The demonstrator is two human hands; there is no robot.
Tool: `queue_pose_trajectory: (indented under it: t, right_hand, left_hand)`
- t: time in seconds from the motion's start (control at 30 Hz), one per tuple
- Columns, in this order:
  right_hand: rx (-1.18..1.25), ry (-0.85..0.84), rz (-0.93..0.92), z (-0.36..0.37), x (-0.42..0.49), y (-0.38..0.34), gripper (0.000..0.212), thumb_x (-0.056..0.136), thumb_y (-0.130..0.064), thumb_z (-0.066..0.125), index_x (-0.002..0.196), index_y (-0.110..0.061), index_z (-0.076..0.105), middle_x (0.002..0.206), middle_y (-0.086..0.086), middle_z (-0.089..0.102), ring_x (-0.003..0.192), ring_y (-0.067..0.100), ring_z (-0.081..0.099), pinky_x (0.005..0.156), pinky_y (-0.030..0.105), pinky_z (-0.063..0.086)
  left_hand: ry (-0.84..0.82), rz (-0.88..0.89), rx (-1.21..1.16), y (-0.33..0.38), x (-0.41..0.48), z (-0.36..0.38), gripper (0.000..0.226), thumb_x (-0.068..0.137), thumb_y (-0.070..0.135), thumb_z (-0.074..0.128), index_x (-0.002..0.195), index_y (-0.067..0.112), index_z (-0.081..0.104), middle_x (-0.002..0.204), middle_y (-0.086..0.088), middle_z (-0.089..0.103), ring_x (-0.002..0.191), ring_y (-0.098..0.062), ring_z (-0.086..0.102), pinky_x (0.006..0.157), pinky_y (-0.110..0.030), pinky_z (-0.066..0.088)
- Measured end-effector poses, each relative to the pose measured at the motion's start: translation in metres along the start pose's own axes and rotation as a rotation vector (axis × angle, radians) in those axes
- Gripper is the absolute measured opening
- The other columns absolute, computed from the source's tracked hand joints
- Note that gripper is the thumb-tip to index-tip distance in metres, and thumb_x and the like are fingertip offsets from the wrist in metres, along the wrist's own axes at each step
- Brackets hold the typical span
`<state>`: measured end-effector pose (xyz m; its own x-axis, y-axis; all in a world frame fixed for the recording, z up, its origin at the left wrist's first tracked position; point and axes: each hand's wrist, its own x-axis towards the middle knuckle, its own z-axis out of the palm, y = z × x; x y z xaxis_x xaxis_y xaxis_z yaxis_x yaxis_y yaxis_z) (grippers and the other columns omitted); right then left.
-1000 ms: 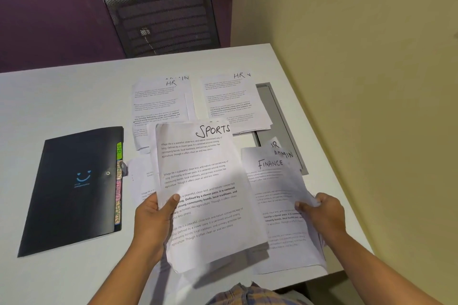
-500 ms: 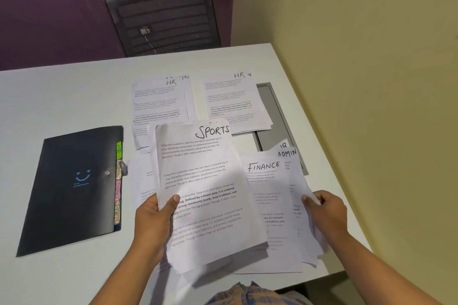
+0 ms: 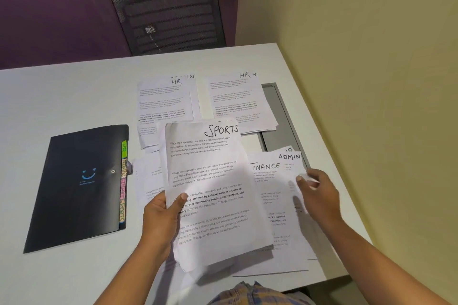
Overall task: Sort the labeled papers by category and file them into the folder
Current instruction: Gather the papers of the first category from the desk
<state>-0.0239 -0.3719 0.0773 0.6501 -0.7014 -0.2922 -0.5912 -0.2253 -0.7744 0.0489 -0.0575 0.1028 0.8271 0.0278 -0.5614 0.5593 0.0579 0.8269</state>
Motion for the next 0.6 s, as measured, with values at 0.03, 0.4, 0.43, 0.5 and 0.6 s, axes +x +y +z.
queue_pose_trajectory:
  t: [0.03, 0.4, 0.43, 0.5, 0.6]
  right_hand:
    - [0.067, -0.090, 0.019, 0.008, -0.004, -0.008, 0.036, 0.092, -0.031, 0.068, 0.126, -0.022, 0.059, 0.122, -0.005, 0.064, 0.107, 0.017, 0.064, 0.093, 0.040, 0.053]
    - [0.297, -0.367, -0.153, 0.043, -0.040, -0.067, 0.013, 0.084, -0.019, 0.078, 0.097, -0.019, 0.075, 0.083, -0.014, 0.078, 0.080, 0.006, 0.075, 0.071, 0.022, 0.058]
    - [0.298, -0.354, -0.185, 0.041, -0.042, -0.070, 0.007, 0.084, -0.017, 0.078, 0.088, -0.020, 0.074, 0.070, -0.020, 0.074, 0.068, 0.000, 0.072, 0.063, 0.015, 0.053]
    - [0.298, -0.330, -0.227, 0.040, -0.045, -0.071, 0.020, 0.083, -0.013, 0.077, 0.075, -0.026, 0.067, 0.052, -0.020, 0.065, 0.051, -0.004, 0.062, 0.055, 0.009, 0.046]
    - [0.267, -0.364, -0.259, 0.041, -0.047, -0.071, 0.027, 0.081, -0.008, 0.079, 0.084, -0.033, 0.068, 0.072, -0.021, 0.074, 0.069, -0.001, 0.069, 0.062, 0.011, 0.053]
  left_hand:
    - [-0.013, 0.005, 0.005, 0.000, -0.001, 0.001, 0.019, 0.091, 0.009, 0.066, 0.106, 0.020, 0.071, 0.098, -0.007, 0.078, 0.088, -0.030, 0.075, 0.078, -0.046, 0.060]
    - [-0.122, 0.269, 0.129, 0.019, -0.012, 0.011, 0.017, 0.085, 0.010, 0.072, 0.099, 0.019, 0.072, 0.091, 0.007, 0.079, 0.089, -0.014, 0.074, 0.072, -0.022, 0.059]
    - [-0.122, 0.305, 0.147, 0.020, -0.012, 0.008, 0.017, 0.081, 0.018, 0.074, 0.097, 0.023, 0.073, 0.092, 0.010, 0.078, 0.091, -0.012, 0.074, 0.076, -0.023, 0.059]
    - [-0.121, 0.352, 0.191, 0.022, -0.011, 0.005, 0.018, 0.076, 0.027, 0.075, 0.094, 0.028, 0.073, 0.090, 0.016, 0.077, 0.088, -0.004, 0.072, 0.077, -0.021, 0.058]
    - [-0.145, 0.471, 0.262, 0.020, -0.011, 0.004, 0.022, 0.079, 0.007, 0.078, 0.099, 0.014, 0.076, 0.093, 0.012, 0.077, 0.088, 0.005, 0.069, 0.078, -0.010, 0.052]
